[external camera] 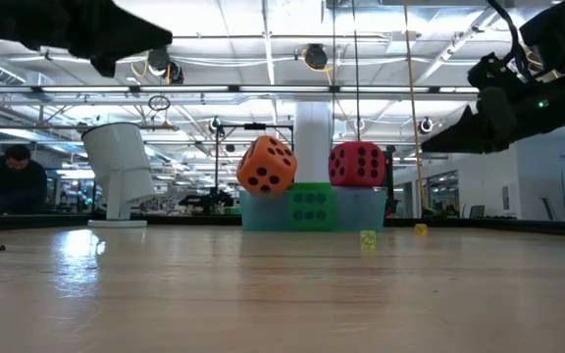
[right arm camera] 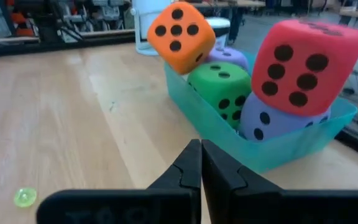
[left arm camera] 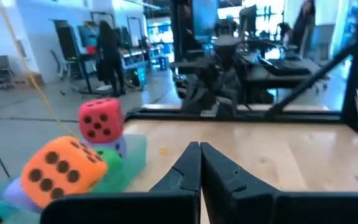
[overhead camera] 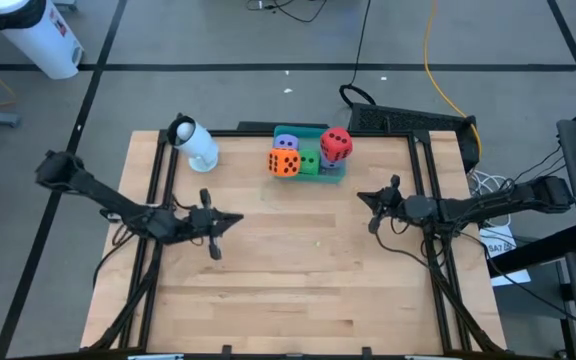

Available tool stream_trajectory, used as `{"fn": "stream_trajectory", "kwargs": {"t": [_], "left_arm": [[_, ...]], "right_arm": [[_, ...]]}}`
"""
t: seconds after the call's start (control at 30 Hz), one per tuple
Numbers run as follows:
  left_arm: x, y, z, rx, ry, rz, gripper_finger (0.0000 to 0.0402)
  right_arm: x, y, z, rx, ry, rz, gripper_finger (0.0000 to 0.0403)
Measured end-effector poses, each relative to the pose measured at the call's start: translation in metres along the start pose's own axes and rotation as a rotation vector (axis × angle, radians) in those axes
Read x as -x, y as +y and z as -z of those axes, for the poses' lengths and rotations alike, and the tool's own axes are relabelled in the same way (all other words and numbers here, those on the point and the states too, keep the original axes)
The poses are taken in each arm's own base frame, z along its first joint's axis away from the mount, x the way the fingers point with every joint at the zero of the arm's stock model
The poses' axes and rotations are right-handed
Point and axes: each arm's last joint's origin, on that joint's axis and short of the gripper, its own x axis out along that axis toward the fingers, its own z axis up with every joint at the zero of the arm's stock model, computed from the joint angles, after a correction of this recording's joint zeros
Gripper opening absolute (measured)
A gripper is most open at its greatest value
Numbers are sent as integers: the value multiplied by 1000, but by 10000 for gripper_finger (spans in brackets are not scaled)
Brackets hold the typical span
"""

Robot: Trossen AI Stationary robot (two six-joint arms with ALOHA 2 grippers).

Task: Pick & Place Dice
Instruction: Put the small yellow dice into the green bin

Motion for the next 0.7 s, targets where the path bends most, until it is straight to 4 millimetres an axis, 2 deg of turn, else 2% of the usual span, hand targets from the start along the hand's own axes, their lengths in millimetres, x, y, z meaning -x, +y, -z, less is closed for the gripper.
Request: {"fn": "stream_trajectory", "kwargs": {"t": [0.1, 0.23, 0.4, 0.7], "left_arm": [[3, 10, 5, 9, 12, 11, 3], [3, 19, -1, 42, -18, 123, 3], [-1, 26, 6, 56, 49, 196, 2], [-4, 29, 13, 142, 115, 175, 17]], "right_arm": [[0, 0, 1, 29, 7, -25, 1], [0, 4, 2, 59, 17, -139, 1], [1, 8, 1, 88, 10, -279, 0], [1, 8, -2, 56, -17, -287, 0]]}}
